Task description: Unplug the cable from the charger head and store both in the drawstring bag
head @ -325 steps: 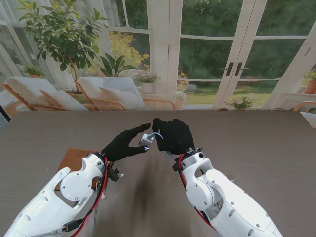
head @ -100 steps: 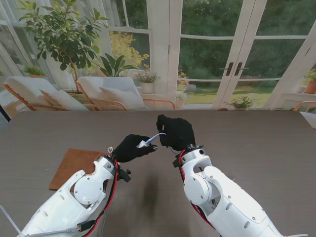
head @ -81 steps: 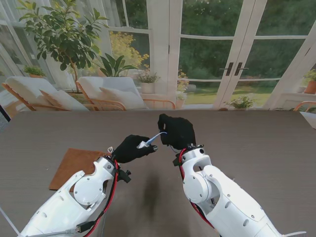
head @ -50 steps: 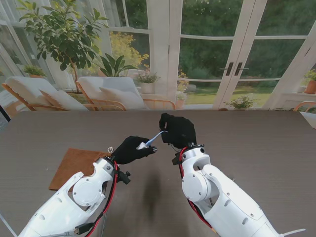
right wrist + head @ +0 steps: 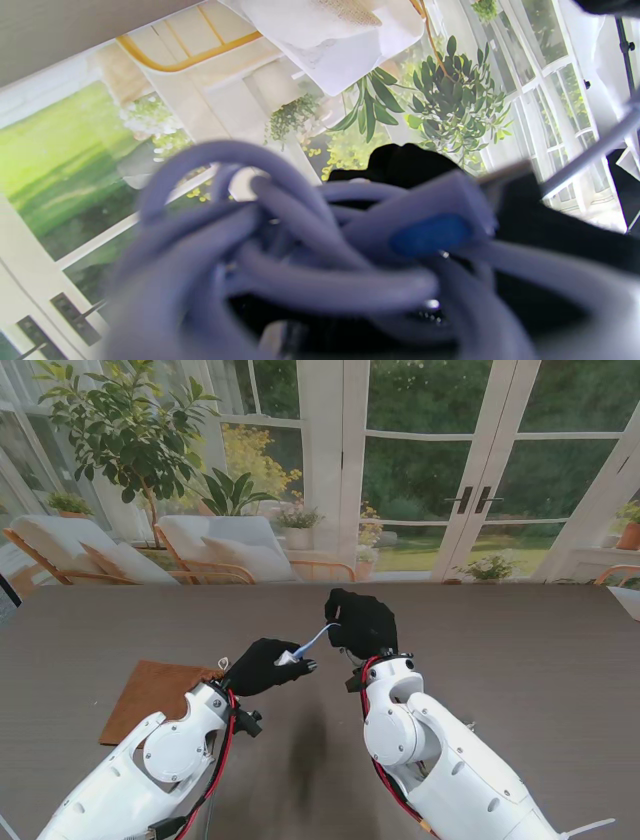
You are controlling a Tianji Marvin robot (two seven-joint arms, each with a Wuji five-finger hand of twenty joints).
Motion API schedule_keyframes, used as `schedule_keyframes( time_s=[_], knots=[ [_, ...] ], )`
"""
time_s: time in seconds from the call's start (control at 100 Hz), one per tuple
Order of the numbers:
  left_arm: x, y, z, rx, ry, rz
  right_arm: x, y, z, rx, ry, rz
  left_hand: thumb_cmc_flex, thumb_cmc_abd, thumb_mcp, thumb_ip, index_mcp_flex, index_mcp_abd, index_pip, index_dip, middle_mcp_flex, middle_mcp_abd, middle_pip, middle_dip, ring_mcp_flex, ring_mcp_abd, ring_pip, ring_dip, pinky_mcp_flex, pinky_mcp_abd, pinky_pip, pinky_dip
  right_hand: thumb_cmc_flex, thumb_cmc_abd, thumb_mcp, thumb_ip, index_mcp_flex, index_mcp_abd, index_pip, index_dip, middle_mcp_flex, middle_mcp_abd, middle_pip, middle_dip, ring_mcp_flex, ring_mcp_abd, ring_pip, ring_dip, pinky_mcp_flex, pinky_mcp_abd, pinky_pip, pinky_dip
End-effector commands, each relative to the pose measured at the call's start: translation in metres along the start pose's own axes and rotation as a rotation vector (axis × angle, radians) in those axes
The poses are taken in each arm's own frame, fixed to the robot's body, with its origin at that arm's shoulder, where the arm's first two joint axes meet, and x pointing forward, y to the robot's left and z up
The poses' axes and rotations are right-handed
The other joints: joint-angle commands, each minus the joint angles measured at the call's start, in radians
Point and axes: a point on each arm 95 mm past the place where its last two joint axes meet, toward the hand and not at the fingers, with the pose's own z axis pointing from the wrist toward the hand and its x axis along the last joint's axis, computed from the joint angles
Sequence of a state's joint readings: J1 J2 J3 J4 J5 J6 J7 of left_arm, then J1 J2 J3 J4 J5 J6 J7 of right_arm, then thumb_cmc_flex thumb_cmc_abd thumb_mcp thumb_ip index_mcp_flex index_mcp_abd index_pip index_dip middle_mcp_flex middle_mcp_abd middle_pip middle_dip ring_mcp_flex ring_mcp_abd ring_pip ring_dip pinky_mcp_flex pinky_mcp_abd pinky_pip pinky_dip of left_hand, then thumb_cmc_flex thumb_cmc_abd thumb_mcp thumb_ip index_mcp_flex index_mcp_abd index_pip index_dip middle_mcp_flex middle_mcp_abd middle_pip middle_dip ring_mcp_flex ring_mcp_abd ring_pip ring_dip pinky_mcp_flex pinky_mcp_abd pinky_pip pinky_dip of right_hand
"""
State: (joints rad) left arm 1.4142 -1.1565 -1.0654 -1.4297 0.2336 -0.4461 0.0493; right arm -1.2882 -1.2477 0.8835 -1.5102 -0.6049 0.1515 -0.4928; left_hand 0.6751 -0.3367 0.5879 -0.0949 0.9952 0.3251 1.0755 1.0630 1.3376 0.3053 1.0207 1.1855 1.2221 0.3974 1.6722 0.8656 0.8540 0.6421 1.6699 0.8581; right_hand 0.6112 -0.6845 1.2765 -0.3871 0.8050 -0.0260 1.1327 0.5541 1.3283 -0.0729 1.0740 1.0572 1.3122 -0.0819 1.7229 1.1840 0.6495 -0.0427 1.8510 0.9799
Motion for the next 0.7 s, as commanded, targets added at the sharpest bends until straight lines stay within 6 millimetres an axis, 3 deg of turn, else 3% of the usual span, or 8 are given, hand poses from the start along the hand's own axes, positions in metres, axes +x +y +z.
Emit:
schedule_keyframes(
  time_s=[0.0, 0.69],
  knots=[
    [-0.002, 0.004, -0.005, -0.023, -0.013, -0.001, 0.000, 0.002, 0.003, -0.004, -0.012, 0.004, 0.068, 0.063, 0.106, 0.040, 0.141, 0.011, 0.127, 0.026, 0.018, 0.043, 0.095, 0.012, 0.042, -0.024, 0.113, -0.007, 0.020, 0.003, 0.078, -0.032, 0.061, 0.044, 0.084, 0.026, 0.133, -0.140, 0.169, 0.136, 0.115, 0.135, 0.083, 0.001, 0.008, -0.148, 0.087, 0.018, 0.570, -0.073, 0.243, 0.050],
    [0.000, 0.006, -0.017, -0.029, -0.041, -0.003, -0.010, 0.006, 0.015, -0.023, -0.080, -0.017, 0.072, 0.064, 0.102, 0.042, 0.138, 0.018, 0.132, 0.031, 0.018, 0.047, 0.092, 0.032, 0.042, -0.021, 0.111, -0.005, 0.010, 0.004, 0.069, -0.023, 0.061, 0.048, 0.084, 0.029, 0.140, -0.144, 0.158, 0.155, 0.114, 0.133, 0.092, -0.006, 0.008, -0.144, 0.088, 0.022, 0.573, -0.075, 0.243, 0.071]
  ],
)
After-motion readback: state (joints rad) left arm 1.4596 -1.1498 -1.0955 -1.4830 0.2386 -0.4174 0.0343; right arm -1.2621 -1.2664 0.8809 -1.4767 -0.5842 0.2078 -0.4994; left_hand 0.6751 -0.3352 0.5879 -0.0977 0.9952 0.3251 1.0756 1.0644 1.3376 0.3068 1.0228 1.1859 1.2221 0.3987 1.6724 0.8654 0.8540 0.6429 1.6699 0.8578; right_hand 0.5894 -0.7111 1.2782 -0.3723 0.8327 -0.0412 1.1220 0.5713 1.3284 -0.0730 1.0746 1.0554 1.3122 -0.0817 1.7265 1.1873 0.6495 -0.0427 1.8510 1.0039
